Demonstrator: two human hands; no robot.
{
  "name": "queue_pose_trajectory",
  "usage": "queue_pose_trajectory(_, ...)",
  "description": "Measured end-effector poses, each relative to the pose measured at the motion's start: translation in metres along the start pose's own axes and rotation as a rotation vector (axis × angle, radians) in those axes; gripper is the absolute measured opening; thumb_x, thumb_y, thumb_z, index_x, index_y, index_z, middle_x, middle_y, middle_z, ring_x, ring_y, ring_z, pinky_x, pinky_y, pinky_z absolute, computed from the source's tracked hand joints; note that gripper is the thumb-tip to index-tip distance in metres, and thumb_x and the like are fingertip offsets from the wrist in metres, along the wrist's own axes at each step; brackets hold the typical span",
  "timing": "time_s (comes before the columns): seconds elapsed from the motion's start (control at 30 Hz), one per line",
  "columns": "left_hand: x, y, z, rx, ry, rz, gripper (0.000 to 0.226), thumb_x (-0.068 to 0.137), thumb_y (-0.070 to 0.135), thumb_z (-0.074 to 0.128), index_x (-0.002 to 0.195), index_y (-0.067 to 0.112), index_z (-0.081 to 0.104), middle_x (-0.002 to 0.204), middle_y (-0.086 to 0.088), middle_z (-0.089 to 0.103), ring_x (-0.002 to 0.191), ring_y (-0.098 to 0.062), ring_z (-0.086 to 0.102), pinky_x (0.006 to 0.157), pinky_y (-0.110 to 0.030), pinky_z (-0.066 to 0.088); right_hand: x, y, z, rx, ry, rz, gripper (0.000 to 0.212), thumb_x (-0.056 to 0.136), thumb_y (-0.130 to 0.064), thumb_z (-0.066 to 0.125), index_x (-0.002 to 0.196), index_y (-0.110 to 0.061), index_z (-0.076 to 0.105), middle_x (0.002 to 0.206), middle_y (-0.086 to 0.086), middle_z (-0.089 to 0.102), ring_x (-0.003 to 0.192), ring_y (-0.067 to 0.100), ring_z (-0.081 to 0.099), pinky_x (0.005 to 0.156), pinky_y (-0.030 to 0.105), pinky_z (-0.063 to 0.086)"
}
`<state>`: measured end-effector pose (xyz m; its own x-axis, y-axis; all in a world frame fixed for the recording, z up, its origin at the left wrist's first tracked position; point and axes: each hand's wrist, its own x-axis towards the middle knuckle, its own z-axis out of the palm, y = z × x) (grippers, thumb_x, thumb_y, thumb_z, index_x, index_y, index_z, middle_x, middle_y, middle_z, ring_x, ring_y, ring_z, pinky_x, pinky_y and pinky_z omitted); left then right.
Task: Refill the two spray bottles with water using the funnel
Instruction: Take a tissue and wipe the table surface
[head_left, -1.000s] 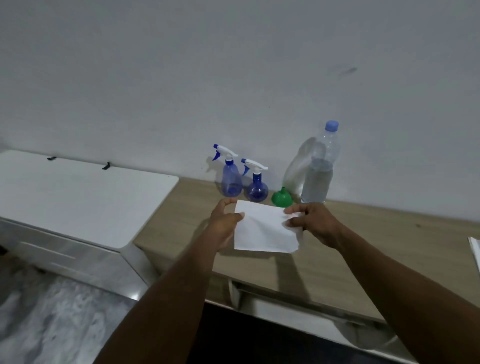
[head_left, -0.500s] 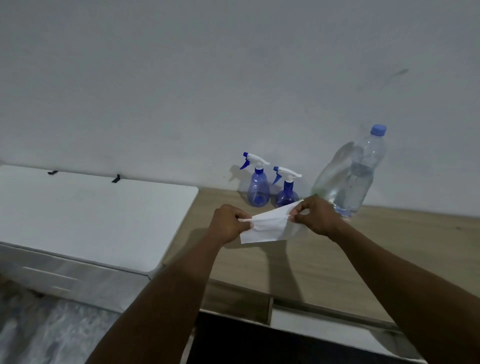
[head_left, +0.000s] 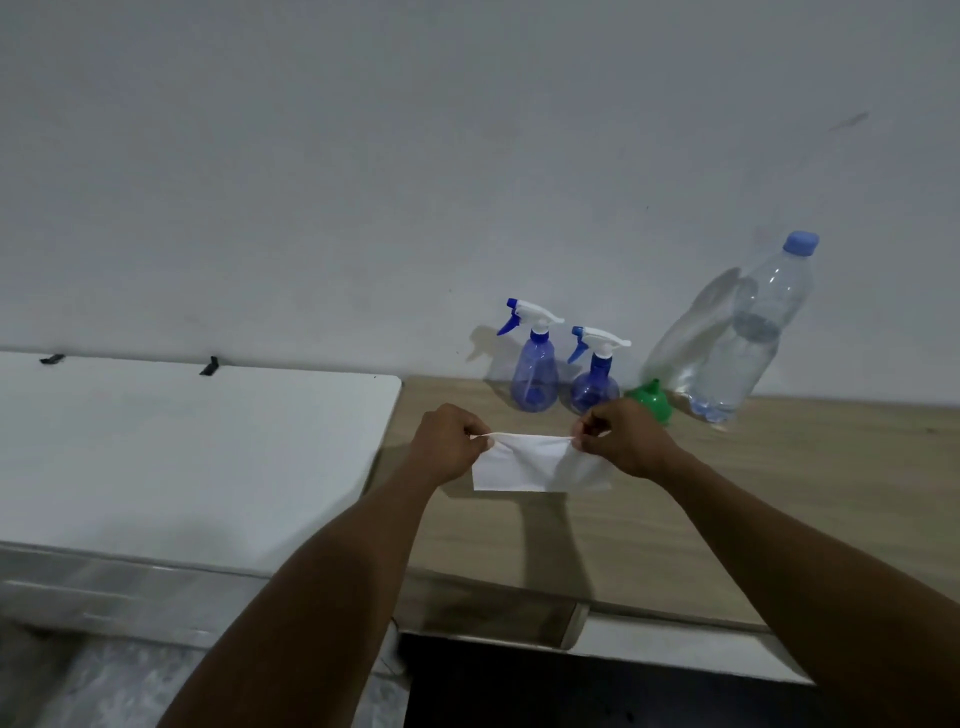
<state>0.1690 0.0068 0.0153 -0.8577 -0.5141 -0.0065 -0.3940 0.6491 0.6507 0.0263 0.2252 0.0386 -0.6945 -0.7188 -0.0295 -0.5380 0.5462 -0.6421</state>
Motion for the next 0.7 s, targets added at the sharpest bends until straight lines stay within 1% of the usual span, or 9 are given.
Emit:
queue_pose_trajectory(0.13, 0.005, -0.010, -0.001, -0.029, 0.004, -0.011, 0.012, 0.079, 0.027, 0.078, 0.088, 0.020, 0.081, 0.087, 0.005, 0.077, 0.080, -0.010, 0.069, 0.080, -0.028, 0.056, 0.008, 0.003, 0.009, -0.001, -0.003, -0.015, 0.007, 0.083, -0.013, 0.077, 0.090, -0.016, 0.075, 0.087, -0.005, 0.073, 0.083, 0.010, 0.066, 0.079, 0.022, 0.051)
queue_pose_trajectory(0.27, 0.010, -0.020, -0.001, -0.080, -0.033, -0.046, 0.012, 0.078, 0.025, 0.080, 0.088, 0.019, 0.081, 0.084, 0.004, 0.076, 0.078, -0.010, 0.069, 0.075, -0.023, 0.053, 0.015, 0.005, 0.016, -0.039, -0.109, -0.029, 0.015, 0.088, -0.011, 0.068, 0.100, -0.015, 0.076, 0.096, -0.003, 0.073, 0.087, 0.013, 0.066, 0.081, 0.023, 0.051)
queue_pose_trajectory(0.33, 0.011, -0.024, 0.001, -0.086, -0.089, -0.067, 0.013, 0.078, 0.022, 0.080, 0.090, 0.017, 0.080, 0.085, 0.003, 0.075, 0.079, -0.012, 0.068, 0.072, -0.021, 0.050, 0.017, 0.004, 0.020, -0.026, -0.172, 0.006, 0.016, 0.091, -0.012, 0.065, 0.101, -0.013, 0.077, 0.098, -0.002, 0.073, 0.087, 0.013, 0.066, 0.081, 0.024, 0.051)
queue_pose_trajectory(0.37, 0.012, -0.027, 0.003, -0.094, -0.132, -0.086, 0.013, 0.078, 0.021, 0.081, 0.091, 0.016, 0.080, 0.086, 0.001, 0.075, 0.080, -0.014, 0.069, 0.071, -0.022, 0.051, 0.017, 0.004, 0.023, 0.006, -0.206, 0.039, 0.015, 0.091, -0.015, 0.065, 0.100, -0.013, 0.077, 0.098, -0.002, 0.073, 0.085, 0.011, 0.065, 0.079, 0.023, 0.051)
queue_pose_trajectory(0.43, 0.011, -0.035, 0.009, -0.133, -0.223, -0.124, 0.012, 0.079, 0.018, 0.081, 0.089, 0.013, 0.080, 0.086, -0.005, 0.076, 0.078, -0.020, 0.072, 0.071, -0.029, 0.058, 0.017, 0.006, 0.030, 0.082, -0.289, 0.105, 0.012, 0.089, -0.020, 0.071, 0.096, -0.012, 0.078, 0.095, -0.001, 0.074, 0.083, 0.010, 0.065, 0.077, 0.022, 0.051)
queue_pose_trajectory(0.5, 0.009, -0.043, 0.014, -0.143, -0.270, -0.141, 0.010, 0.079, 0.016, 0.080, 0.088, 0.011, 0.080, 0.084, -0.009, 0.076, 0.076, -0.023, 0.073, 0.073, -0.033, 0.060, 0.017, 0.011, 0.038, 0.135, -0.334, 0.153, 0.011, 0.084, -0.022, 0.077, 0.090, -0.012, 0.078, 0.092, 0.001, 0.075, 0.080, 0.011, 0.065, 0.073, 0.022, 0.052)
queue_pose_trajectory(0.6, 0.009, -0.048, 0.019, -0.111, -0.273, -0.147, 0.009, 0.080, 0.014, 0.079, 0.089, 0.011, 0.080, 0.084, -0.009, 0.077, 0.068, -0.017, 0.071, 0.064, -0.023, 0.056, 0.022, 0.018, 0.048, 0.168, -0.327, 0.210, 0.012, 0.083, -0.020, 0.077, 0.090, -0.009, 0.078, 0.093, 0.005, 0.074, 0.081, 0.014, 0.065, 0.072, 0.024, 0.052)
queue_pose_trajectory(0.67, 0.014, -0.048, 0.020, -0.071, -0.241, -0.148, 0.012, 0.080, 0.011, 0.076, 0.091, 0.013, 0.080, 0.088, -0.005, 0.076, 0.071, -0.013, 0.068, 0.061, -0.018, 0.050, 0.030, 0.021, 0.051, 0.134, -0.314, 0.226, 0.012, 0.085, -0.015, 0.074, 0.094, -0.007, 0.077, 0.096, 0.007, 0.072, 0.081, 0.014, 0.062, 0.072, 0.022, 0.050)
queue_pose_trajectory(0.7, 0.017, -0.048, 0.020, -0.042, -0.212, -0.146, 0.014, 0.079, 0.010, 0.075, 0.091, 0.014, 0.080, 0.089, -0.004, 0.076, 0.074, -0.013, 0.068, 0.063, -0.018, 0.049, 0.036, 0.021, 0.051, 0.109, -0.303, 0.224, 0.012, 0.086, -0.013, 0.072, 0.095, -0.006, 0.076, 0.098, 0.007, 0.072, 0.081, 0.014, 0.062, 0.072, 0.022, 0.049)
